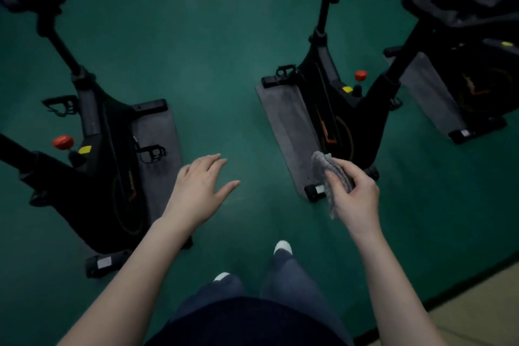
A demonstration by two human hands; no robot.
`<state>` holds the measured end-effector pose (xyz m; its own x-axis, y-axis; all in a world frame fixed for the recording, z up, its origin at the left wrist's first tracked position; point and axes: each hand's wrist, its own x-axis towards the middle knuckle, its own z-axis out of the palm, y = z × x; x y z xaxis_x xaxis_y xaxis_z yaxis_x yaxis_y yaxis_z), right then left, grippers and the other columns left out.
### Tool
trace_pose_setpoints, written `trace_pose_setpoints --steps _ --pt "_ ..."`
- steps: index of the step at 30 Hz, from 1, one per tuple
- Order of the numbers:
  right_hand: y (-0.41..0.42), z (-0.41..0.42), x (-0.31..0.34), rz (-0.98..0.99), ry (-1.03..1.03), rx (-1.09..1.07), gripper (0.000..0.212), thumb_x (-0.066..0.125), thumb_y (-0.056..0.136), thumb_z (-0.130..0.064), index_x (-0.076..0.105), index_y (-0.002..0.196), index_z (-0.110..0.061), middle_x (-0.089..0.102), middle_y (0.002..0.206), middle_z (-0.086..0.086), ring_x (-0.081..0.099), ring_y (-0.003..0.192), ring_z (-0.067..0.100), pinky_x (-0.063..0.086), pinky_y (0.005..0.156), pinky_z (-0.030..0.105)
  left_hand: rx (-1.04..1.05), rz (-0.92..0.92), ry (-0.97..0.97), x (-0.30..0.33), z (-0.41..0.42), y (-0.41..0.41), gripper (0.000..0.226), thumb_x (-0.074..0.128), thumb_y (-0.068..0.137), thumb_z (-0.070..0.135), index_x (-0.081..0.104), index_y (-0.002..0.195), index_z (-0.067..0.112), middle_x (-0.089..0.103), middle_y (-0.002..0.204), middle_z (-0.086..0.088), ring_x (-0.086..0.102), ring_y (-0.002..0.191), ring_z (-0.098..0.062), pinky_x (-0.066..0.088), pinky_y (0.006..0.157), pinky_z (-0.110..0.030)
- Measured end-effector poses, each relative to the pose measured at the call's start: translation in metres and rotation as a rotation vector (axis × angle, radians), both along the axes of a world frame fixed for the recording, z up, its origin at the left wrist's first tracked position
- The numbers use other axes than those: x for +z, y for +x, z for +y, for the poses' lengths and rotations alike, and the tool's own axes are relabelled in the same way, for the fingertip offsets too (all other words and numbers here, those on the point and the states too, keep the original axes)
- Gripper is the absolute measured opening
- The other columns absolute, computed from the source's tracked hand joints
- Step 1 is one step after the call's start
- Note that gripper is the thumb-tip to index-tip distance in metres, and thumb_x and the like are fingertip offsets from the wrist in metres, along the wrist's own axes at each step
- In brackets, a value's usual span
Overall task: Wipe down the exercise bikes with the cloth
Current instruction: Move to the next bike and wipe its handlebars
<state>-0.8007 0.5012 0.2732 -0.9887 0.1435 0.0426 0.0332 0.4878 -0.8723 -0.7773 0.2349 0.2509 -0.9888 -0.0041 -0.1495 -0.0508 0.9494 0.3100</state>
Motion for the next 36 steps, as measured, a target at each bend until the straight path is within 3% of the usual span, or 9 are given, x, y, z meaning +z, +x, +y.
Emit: trace_pose_setpoints --steps 7,17,22,27,36 --pt "-0.107 0.025 0.008 0.009 0.009 0.226 0.022 0.063 0.088 -0.004 0.07 0.108 -0.011 0.07 0.101 0.002 0.064 0.095 0.01 0.049 0.087 0.023 0.246 0.015 0.021 0.007 0.035 -0.036 0.062 0.05 0.09 0.053 0.045 0.139 0.016 0.039 0.149 -0.001 0.032 0.138 -0.019 0.024 0.111 -0.04" --pt "-0.22 -0.063 -0.002 0.028 0.032 0.539 0.022 0.065 0.086 -0.004 0.071 0.106 -0.013 0.069 0.097 -0.006 0.06 0.09 0.0 0.043 0.082 0.006 0.568 -0.012 -0.005 0.004 -0.014 -0.076 0.063 0.048 0.09 0.055 0.044 0.141 0.017 0.038 0.149 0.001 0.031 0.139 -0.018 0.025 0.111 -0.039" --pt "-0.277 -0.125 -0.004 0.033 0.025 0.612 0.024 0.065 0.086 -0.004 0.071 0.106 -0.015 0.069 0.098 -0.007 0.062 0.092 0.001 0.044 0.083 0.007 0.633 -0.012 0.006 0.0 -0.061 -0.126 0.064 0.046 0.09 0.055 0.042 0.142 0.017 0.038 0.149 0.001 0.031 0.139 -0.019 0.026 0.111 -0.04" --pt "-0.326 -0.176 0.001 0.053 0.045 0.664 0.023 0.065 0.085 -0.003 0.071 0.105 -0.014 0.067 0.095 -0.01 0.057 0.091 -0.006 0.038 0.079 -0.001 0.651 0.021 0.013 0.007 -0.101 -0.176 0.063 0.047 0.091 0.055 0.042 0.142 0.017 0.037 0.15 0.001 0.029 0.14 -0.018 0.023 0.112 -0.039" --pt "-0.404 -0.267 0.0 0.047 0.021 0.906 0.023 0.065 0.084 -0.004 0.071 0.102 -0.017 0.069 0.096 -0.01 0.062 0.09 0.003 0.042 0.081 0.005 0.845 -0.005 0.008 0.008 -0.141 -0.225 0.063 0.045 0.091 0.056 0.041 0.142 0.019 0.037 0.15 0.002 0.029 0.14 -0.017 0.022 0.112 -0.038"
